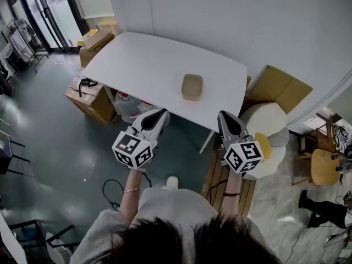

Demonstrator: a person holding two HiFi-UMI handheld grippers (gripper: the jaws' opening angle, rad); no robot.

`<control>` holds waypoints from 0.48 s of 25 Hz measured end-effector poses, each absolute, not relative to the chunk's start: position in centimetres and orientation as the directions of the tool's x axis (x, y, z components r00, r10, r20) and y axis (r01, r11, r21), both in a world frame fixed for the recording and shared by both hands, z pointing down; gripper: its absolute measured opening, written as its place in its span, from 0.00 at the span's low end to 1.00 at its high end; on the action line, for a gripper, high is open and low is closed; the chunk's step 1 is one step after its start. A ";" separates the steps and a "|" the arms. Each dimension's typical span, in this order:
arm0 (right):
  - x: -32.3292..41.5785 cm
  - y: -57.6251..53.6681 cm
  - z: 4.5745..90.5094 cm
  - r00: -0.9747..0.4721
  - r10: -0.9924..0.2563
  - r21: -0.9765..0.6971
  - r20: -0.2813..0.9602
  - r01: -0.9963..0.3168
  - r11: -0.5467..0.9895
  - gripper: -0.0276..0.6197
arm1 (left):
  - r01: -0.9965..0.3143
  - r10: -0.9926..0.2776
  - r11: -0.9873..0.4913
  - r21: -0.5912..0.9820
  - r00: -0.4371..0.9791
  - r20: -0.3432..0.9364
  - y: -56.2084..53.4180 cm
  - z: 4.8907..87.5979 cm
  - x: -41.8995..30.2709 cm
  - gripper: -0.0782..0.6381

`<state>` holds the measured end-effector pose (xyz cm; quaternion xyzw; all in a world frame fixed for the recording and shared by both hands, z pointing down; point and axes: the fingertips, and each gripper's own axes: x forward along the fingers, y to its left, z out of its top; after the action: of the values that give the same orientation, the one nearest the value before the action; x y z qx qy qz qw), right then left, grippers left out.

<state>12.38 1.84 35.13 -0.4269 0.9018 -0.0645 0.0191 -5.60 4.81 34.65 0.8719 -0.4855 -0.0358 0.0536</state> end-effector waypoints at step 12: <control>9.4 -3.3 36.2 -0.611 -0.790 -0.127 0.044 -0.788 0.602 0.06 | -0.813 -0.823 -0.562 0.152 0.567 -0.009 -1.3 36.0 -7.9 0.10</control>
<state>9.35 -3.28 36.24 -0.4409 0.8951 -0.0666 0.0085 -7.88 -1.29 35.95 0.8828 -0.4635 -0.0393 0.0654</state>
